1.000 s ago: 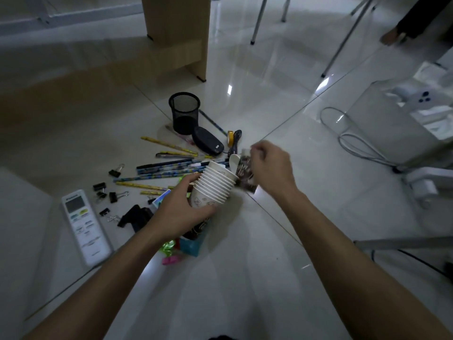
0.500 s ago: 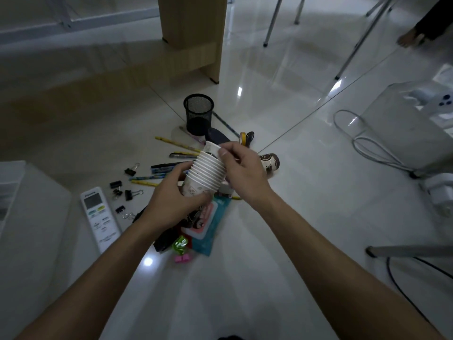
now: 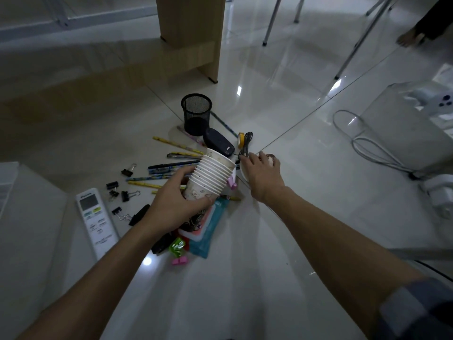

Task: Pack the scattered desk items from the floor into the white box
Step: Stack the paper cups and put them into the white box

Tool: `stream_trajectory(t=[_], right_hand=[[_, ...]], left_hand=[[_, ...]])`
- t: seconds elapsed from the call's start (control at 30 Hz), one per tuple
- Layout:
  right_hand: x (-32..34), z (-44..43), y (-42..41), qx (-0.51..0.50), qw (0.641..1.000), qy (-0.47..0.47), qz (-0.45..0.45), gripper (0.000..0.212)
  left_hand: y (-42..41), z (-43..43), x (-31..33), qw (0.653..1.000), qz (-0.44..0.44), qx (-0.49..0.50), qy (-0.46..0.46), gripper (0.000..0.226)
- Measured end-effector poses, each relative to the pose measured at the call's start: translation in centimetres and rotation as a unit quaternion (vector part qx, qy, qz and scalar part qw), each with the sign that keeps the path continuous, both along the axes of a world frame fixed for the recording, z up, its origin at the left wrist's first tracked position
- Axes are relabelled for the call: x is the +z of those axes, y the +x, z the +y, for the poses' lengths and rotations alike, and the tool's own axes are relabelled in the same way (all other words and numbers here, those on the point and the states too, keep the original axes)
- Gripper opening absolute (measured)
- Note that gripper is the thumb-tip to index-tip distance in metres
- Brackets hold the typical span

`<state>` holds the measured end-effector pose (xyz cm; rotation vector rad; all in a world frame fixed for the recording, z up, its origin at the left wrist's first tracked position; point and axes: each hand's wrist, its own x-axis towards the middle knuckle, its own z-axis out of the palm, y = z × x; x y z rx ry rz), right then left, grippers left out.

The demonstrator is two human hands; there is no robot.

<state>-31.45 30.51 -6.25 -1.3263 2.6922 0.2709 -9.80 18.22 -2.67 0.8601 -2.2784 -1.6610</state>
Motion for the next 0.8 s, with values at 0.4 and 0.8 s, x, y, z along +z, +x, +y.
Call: stream_trajectory(t=[0.4,0.8], right_hand=[[8.3,-2.7,0.9,-0.22,0.773,-0.529,-0.272,0.025],[9.4,-6.8,8.1,-0.072,0.754,-0.421,-0.498,0.031]], left_hand=[[0.9,-0.3,0.4,0.999,0.025,0.027,0.006,0.075],[3.0,-1.6,2.6,0.987,0.079,0.138,-0.008,0.072]])
